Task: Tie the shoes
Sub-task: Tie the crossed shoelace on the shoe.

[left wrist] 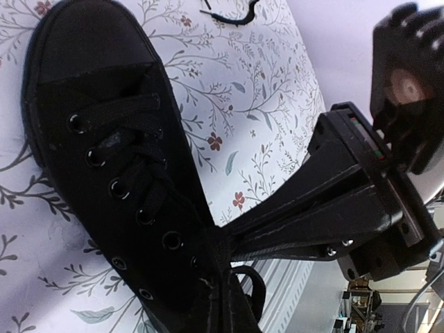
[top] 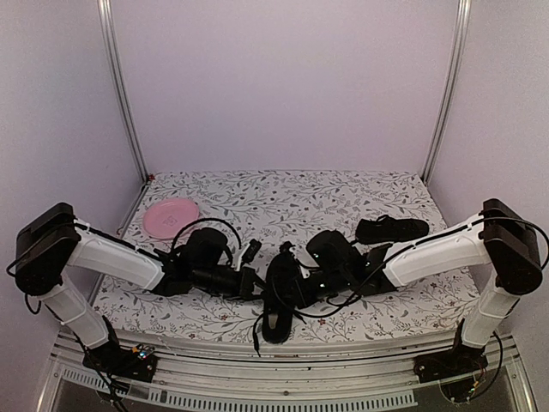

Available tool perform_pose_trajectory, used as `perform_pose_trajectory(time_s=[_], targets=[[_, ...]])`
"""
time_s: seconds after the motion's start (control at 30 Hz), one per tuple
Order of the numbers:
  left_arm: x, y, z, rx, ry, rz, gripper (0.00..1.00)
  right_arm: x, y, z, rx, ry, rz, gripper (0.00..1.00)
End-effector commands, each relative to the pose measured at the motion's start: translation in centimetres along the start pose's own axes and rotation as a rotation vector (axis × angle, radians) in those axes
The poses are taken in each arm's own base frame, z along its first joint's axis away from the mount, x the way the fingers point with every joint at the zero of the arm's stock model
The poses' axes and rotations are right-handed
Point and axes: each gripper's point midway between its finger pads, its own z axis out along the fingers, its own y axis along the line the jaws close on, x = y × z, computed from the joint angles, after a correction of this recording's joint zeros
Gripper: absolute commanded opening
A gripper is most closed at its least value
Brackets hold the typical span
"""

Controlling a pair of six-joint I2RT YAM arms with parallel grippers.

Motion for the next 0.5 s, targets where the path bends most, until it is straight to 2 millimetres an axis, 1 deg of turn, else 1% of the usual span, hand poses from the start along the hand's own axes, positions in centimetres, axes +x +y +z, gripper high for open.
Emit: perform_pose_trajectory(time_s=[0.0, 0.13, 0.3, 0.47], targets=[[-0.7, -1.1, 0.1, 0.012, -0.022, 0.042, 0.00, 0.0, 0.6, 0.6, 0.007, 0.016, -0.028, 0.06], [-0.8, -1.5, 0.0, 0.023, -0.018, 0.067, 0.00, -0.4, 0.6, 0.7, 0.012, 0.008, -0.031, 0.06], [-0.2, -2.3, 0.6, 0.029, 0.013, 0.107, 0.00, -1.4, 1.1, 1.1, 0.003, -0.013, -0.031, 0.06], [0.3, -2.4, 1.1, -0.007, 0.035, 0.142, 0.00, -1.2, 0.8, 1.8, 0.008, -0.007, -0.020, 0.06]])
